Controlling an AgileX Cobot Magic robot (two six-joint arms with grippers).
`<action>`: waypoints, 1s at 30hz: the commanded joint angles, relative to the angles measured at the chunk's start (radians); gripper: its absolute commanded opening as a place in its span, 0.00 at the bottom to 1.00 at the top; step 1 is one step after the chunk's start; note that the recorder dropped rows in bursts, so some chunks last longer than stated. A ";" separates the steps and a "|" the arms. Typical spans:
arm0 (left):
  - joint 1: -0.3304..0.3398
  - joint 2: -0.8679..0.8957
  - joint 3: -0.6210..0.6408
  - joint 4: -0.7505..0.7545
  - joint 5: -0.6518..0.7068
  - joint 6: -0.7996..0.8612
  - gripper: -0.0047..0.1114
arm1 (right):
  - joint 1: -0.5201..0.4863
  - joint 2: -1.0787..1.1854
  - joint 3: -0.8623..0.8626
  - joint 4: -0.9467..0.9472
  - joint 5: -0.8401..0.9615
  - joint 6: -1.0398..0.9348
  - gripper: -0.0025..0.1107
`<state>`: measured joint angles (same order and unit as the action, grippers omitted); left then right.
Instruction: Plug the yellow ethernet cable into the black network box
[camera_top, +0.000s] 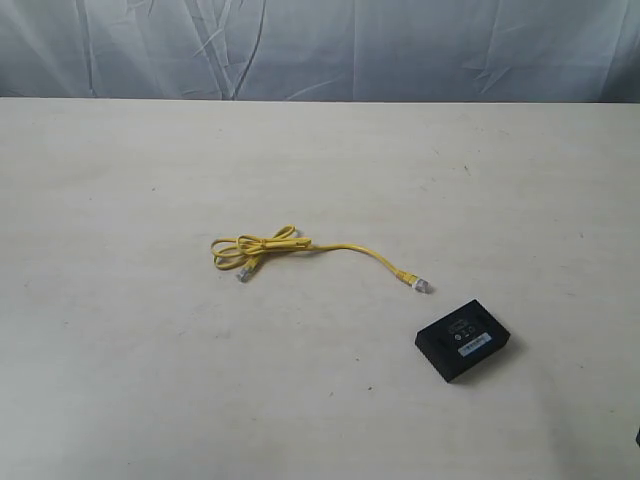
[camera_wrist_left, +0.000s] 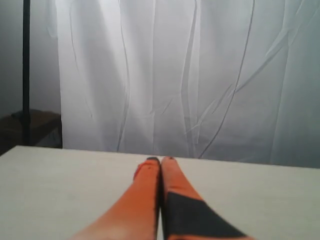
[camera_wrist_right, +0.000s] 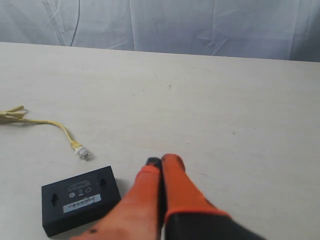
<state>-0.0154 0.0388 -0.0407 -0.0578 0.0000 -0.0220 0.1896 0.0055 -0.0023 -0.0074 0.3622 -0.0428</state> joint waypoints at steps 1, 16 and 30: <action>-0.006 0.141 -0.124 0.004 0.106 0.016 0.04 | -0.003 -0.006 0.002 0.000 -0.010 -0.001 0.02; -0.008 0.868 -0.561 -0.308 0.581 0.586 0.04 | -0.003 -0.006 0.002 0.000 -0.010 -0.001 0.02; -0.307 1.223 -0.754 -0.438 0.588 0.786 0.04 | -0.003 -0.006 0.002 0.000 -0.010 -0.001 0.02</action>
<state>-0.2555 1.2284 -0.7611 -0.4827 0.6041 0.7392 0.1896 0.0055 -0.0023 -0.0074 0.3622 -0.0428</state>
